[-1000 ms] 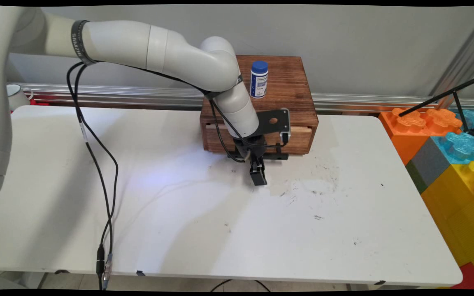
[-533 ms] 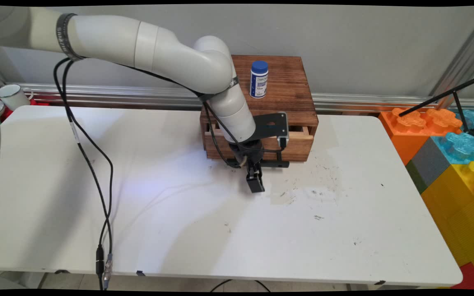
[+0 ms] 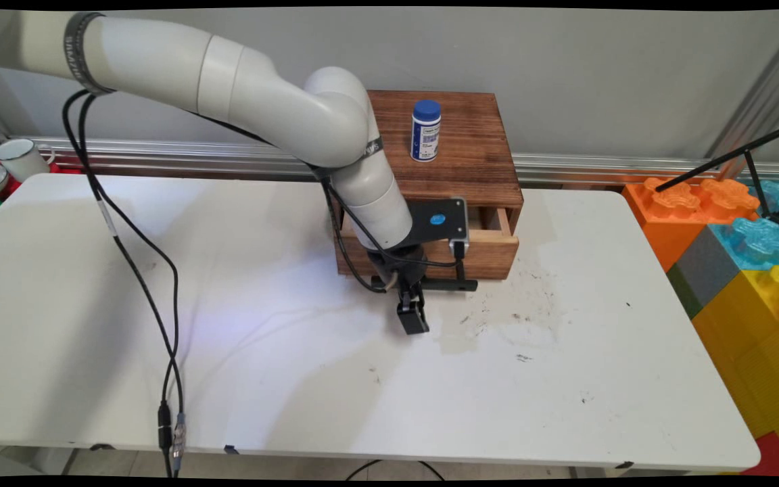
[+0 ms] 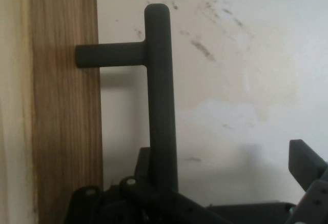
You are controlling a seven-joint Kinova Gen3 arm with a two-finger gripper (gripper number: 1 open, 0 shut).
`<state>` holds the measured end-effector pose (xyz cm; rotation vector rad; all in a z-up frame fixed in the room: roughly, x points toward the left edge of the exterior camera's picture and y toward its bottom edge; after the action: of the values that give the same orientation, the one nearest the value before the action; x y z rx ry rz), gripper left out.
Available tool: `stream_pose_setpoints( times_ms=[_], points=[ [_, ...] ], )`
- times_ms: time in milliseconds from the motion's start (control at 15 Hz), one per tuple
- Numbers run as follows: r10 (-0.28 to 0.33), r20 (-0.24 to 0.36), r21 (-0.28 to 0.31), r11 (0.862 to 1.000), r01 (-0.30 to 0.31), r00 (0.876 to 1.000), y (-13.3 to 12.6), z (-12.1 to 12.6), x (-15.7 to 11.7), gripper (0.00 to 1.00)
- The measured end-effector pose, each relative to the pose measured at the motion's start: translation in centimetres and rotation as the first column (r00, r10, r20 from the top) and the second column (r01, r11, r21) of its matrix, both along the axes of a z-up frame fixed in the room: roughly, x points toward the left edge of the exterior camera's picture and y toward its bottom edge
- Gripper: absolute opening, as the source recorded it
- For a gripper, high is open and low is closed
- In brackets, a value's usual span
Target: Open the drawer
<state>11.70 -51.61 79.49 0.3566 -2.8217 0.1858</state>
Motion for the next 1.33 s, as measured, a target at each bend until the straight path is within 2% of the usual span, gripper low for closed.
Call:
stream_pose_setpoints(
  times_ms=[733,1333],
  points=[
    [-0.008,-0.022,0.017,1.000,0.008,1.000,5.2,0.2,-0.6,1.00],
    [-0.044,-0.041,0.028,0.999,0.045,0.998,9.6,0.5,-1.7,1.00]
  ],
)
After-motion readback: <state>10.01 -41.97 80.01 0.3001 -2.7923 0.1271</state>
